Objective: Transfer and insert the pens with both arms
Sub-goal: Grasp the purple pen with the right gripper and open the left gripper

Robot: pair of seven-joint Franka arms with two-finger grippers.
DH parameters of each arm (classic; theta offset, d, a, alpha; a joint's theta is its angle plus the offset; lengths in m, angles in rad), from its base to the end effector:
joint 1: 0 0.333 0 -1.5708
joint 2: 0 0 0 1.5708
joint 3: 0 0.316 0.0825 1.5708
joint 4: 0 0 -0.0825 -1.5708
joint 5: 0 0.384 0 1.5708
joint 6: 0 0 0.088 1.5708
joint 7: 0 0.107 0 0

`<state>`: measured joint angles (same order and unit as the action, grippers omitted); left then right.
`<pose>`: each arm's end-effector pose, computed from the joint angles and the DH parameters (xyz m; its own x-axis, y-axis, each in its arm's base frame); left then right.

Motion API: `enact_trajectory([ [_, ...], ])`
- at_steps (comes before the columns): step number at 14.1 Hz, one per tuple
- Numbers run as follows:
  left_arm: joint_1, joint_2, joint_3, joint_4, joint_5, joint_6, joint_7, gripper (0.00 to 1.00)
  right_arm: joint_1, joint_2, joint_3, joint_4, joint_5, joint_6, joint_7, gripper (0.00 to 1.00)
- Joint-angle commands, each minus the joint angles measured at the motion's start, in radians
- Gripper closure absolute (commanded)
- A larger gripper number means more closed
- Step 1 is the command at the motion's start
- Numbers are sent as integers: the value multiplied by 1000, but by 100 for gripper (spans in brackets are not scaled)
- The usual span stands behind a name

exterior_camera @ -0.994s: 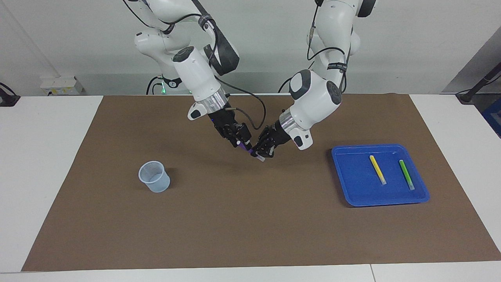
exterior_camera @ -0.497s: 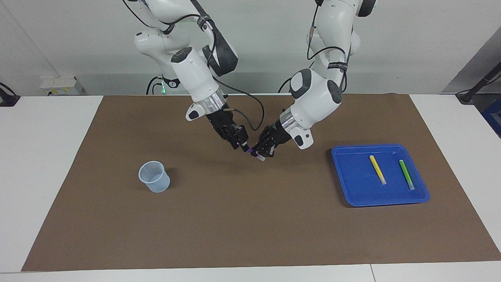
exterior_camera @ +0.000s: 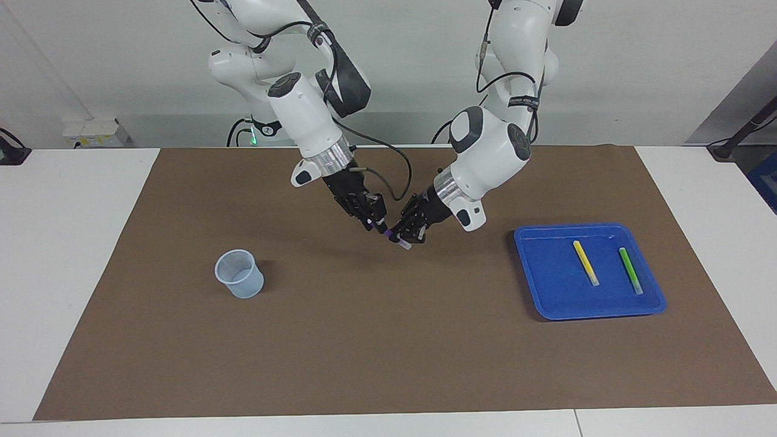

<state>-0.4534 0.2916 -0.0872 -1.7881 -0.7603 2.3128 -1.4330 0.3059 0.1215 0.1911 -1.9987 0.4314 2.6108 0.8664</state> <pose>0.5599 -0.3463 0.4188 0.2111 0.7667 -0.6063 0.9774 -0.1565 0.1424 0.5488 0.2832 0.4530 0.7726 -0.6341 -0.0308 -0.5438 -0.6361 -0.5474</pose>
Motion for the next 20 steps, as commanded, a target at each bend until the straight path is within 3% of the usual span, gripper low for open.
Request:
enact_trajectory([
  [1, -1, -32, 6, -36, -19, -6, 8, 100, -5, -6, 5, -5, 15, -14, -14, 60],
  [8, -1, -31, 6, -34, -19, -3, 6, 100, -4, -10, 5, -8, 15, -25, -12, 76],
  [12, -1, -31, 6, -33, -21, -4, 5, 100, -4, -10, 5, -6, 15, -25, -15, 100],
  [17, 1, -31, 6, -33, -22, -3, 5, 100, -5, -8, 5, -5, 13, -31, -20, 100],
  [18, 1, -31, 6, -33, -24, -4, 3, 94, -7, -8, 5, -2, 13, -32, -18, 100],
  [20, 1, -31, 6, -33, -24, -6, 3, 67, -14, -8, 5, 5, 13, -51, -24, 100],
])
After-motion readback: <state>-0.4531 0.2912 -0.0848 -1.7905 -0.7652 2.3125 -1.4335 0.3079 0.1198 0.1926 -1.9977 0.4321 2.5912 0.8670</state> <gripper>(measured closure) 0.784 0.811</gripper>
